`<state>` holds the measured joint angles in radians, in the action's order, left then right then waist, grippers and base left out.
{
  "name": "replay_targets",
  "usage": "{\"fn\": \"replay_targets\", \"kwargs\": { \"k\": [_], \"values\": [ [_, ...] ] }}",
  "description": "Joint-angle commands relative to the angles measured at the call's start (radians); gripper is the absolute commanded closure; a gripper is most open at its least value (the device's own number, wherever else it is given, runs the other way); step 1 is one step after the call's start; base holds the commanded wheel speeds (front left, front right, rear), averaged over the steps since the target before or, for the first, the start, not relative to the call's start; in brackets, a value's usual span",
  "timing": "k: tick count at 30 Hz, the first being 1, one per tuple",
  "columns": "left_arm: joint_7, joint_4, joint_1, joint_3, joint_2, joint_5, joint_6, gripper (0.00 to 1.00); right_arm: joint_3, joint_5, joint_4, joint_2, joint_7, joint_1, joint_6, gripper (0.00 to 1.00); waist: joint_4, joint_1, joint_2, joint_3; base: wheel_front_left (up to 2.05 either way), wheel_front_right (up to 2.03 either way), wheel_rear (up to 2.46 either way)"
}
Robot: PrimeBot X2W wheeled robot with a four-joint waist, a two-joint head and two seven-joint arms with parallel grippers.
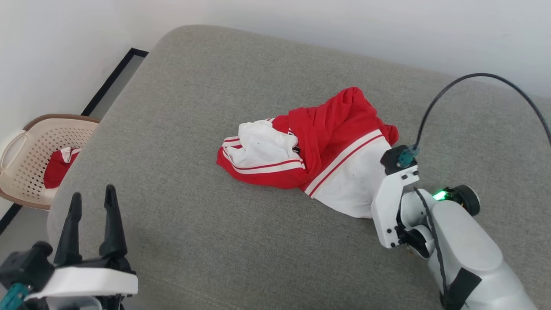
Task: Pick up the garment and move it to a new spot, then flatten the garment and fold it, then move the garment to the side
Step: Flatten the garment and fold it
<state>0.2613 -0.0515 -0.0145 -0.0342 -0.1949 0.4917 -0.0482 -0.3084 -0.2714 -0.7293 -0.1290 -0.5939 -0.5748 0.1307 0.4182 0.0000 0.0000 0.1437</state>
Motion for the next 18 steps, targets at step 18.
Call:
{"fn": "replay_targets", "kwargs": {
  "k": [18],
  "values": [
    [0.005, 0.044, 0.137, -0.172, 0.116, -0.112, -0.074, 0.00, -0.071, -0.217, 0.233, -0.183, -0.105, 0.023, 0.000, 1.00, -0.099, 0.0000, 0.0000, -0.074, 0.00, 0.00, 0.00]
  ]
}}
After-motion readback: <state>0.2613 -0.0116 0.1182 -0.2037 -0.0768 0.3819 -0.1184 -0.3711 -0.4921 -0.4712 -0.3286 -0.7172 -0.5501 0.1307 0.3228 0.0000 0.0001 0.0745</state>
